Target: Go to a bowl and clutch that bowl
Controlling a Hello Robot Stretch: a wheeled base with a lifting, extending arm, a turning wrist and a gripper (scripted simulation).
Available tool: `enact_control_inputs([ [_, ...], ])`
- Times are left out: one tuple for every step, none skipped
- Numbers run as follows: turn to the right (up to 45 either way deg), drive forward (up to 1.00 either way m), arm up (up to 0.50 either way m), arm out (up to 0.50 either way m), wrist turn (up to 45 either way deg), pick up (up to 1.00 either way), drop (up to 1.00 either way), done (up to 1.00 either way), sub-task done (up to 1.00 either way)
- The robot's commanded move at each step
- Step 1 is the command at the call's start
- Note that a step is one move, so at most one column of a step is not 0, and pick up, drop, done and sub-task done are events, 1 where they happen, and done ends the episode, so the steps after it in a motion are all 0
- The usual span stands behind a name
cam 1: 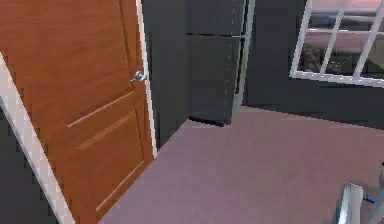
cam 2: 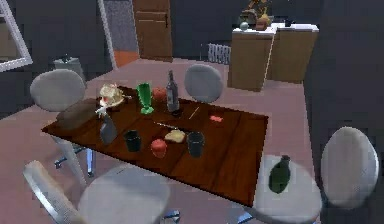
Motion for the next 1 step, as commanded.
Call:
enact_control_inputs([
  [0.0, 0.35, 0.0, 0.0, 0.0, 0.0, 0.0, 0.0, 0.0],
])
